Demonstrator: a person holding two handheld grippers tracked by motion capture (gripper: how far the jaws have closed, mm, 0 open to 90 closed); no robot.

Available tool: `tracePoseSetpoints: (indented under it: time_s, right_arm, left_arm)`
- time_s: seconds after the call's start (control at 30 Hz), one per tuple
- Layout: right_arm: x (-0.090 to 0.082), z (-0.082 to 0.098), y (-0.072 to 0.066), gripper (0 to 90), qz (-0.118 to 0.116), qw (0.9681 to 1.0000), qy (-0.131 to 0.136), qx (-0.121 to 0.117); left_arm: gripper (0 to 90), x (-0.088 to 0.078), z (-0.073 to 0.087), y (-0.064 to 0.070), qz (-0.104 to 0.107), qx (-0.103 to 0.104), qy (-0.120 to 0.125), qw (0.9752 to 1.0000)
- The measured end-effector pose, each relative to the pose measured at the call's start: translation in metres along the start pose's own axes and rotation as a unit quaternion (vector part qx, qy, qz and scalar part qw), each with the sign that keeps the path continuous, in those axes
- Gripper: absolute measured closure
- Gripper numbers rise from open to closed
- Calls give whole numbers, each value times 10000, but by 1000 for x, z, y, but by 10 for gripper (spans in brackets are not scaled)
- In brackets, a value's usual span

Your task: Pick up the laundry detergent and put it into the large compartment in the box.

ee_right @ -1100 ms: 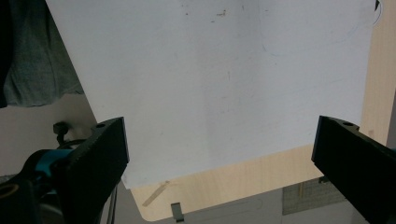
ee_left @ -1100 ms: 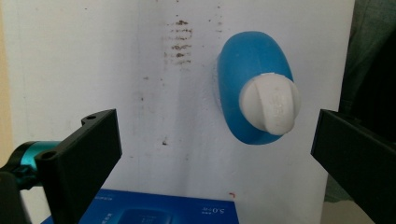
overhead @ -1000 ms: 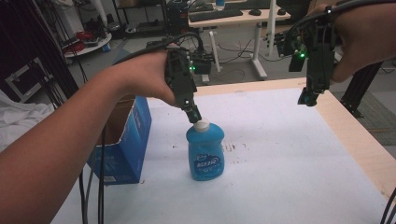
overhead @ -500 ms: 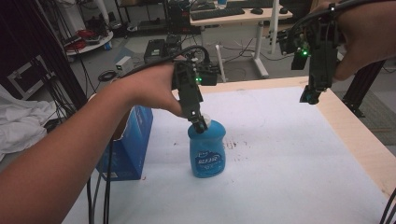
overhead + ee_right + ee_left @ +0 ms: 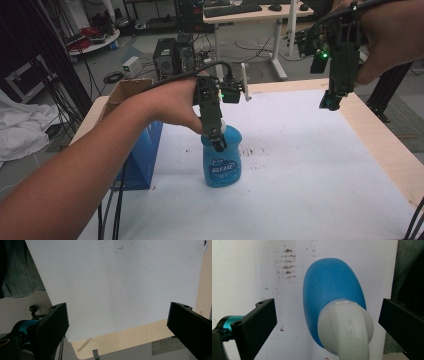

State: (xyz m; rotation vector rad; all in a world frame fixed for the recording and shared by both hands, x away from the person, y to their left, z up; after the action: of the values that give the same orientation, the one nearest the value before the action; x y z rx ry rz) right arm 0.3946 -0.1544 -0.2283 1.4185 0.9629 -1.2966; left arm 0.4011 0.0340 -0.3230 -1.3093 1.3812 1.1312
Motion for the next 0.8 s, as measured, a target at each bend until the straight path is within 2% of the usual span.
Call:
tracePoseSetpoints:
  time_s: [0.17,0.23,0.43,0.8]
  right_arm:
    - [1,-1,1,29,-8,10000,3,-8]
    - [2,-1,2,29,-11,10000,28,-12]
    - [3,-2,1,29,-26,10000,7,-37]
    - [1,1,2,29,-13,10000,6,6]
  left_arm:
    - [17,5,-1,0,12,4,-47,10000]
    - [17,10,-1,-2,9,-70,-166,9998]
    - [17,17,-2,-2,59,-59,-245,9997]
    - [17,24,-5,0,31,-2,-339,9994]
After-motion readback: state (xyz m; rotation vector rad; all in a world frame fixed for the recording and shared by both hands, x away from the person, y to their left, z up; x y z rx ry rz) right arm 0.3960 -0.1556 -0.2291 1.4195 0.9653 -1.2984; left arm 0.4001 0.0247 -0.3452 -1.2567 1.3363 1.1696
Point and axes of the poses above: each handheld gripper's, and its own axes: x roughly forward along the jaws, z roughly out of its underside, y roughly to its right, the point moved 5 cm from there along x, roughly forward along the jaws, and after that the axes turned 5 degrees about x, right-handed, at the moved point
